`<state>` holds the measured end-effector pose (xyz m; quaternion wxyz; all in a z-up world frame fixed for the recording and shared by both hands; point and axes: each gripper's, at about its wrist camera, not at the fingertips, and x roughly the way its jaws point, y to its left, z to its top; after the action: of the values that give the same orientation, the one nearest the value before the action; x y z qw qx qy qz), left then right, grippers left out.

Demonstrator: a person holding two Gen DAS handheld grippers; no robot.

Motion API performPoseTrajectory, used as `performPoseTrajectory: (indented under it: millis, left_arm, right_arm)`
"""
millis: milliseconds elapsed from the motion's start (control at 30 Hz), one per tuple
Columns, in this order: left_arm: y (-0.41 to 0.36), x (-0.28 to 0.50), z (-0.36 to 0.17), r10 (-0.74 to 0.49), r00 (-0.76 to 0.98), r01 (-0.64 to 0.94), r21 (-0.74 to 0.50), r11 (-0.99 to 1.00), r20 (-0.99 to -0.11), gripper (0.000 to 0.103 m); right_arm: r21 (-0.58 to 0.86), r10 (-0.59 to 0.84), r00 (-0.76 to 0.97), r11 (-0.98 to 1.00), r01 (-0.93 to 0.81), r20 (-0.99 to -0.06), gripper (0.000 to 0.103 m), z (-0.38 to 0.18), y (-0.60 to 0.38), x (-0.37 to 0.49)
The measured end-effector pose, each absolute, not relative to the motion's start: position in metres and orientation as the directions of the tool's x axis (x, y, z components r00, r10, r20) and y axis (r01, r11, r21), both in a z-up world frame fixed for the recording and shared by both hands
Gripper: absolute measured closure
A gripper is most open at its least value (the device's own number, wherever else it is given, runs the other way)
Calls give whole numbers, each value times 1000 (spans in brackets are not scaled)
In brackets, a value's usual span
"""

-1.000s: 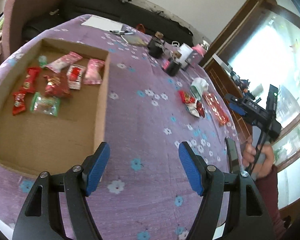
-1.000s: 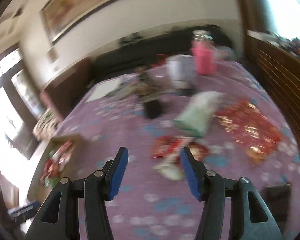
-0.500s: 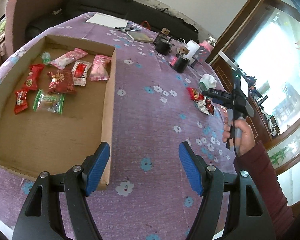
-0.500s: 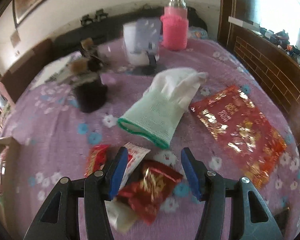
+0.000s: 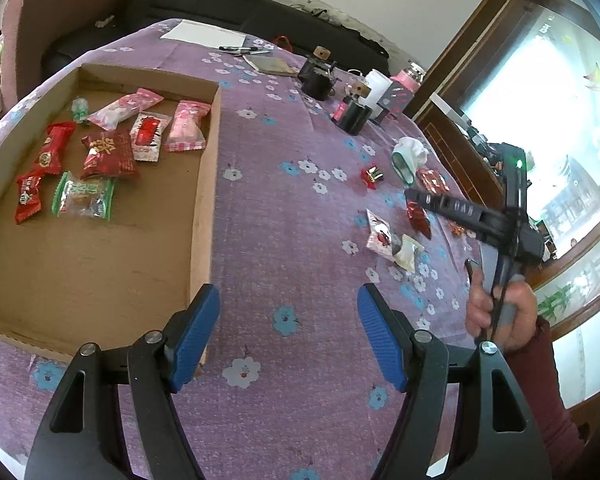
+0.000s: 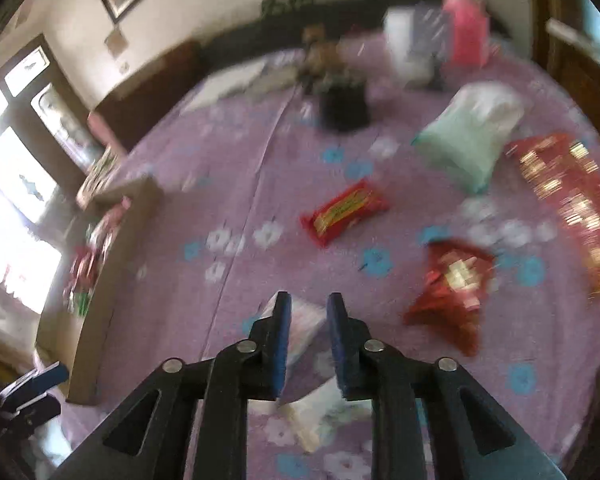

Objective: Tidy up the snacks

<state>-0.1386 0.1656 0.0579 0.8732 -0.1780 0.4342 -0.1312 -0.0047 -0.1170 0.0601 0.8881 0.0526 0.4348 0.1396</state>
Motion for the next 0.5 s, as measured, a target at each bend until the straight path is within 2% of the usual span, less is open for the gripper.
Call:
performPoseTrajectory:
  millis: [33, 100, 200, 333, 400, 467, 500]
  left_arm:
    - [164, -139, 58, -385, 587, 77, -425, 902, -712, 32]
    - [161, -140, 58, -388, 583, 83, -422, 903, -714, 32]
    - [158, -142, 60, -386, 583, 90, -415, 905, -715, 32]
    - [160, -147, 64, -372, 594, 95, -397, 913, -713, 32]
    - [162, -148, 65, -362, 599, 90, -389, 917, -714, 32]
    - [165, -148, 65, -362, 601, 86, -392, 916, -712, 32]
    - [167, -148, 65, -361, 603, 83, -394, 915, -712, 32]
  right_arm:
    - [205, 278, 600, 960, -188, -750, 55, 63, -119, -3]
    - [239, 271, 611, 961, -136, -743, 45, 65, -127, 11]
    - [297, 283, 581, 952, -73, -763, 45, 58, -128, 42]
    - [264, 230, 553, 964, -19, -801, 45, 43, -116, 80]
    - [228, 201, 532, 974, -16, -823, 48, 35, -106, 91]
    - [197, 173, 496, 980, -4, -851, 61, 26, -98, 96]
    - [194, 172, 498, 981, -6, -850, 71, 24, -95, 92]
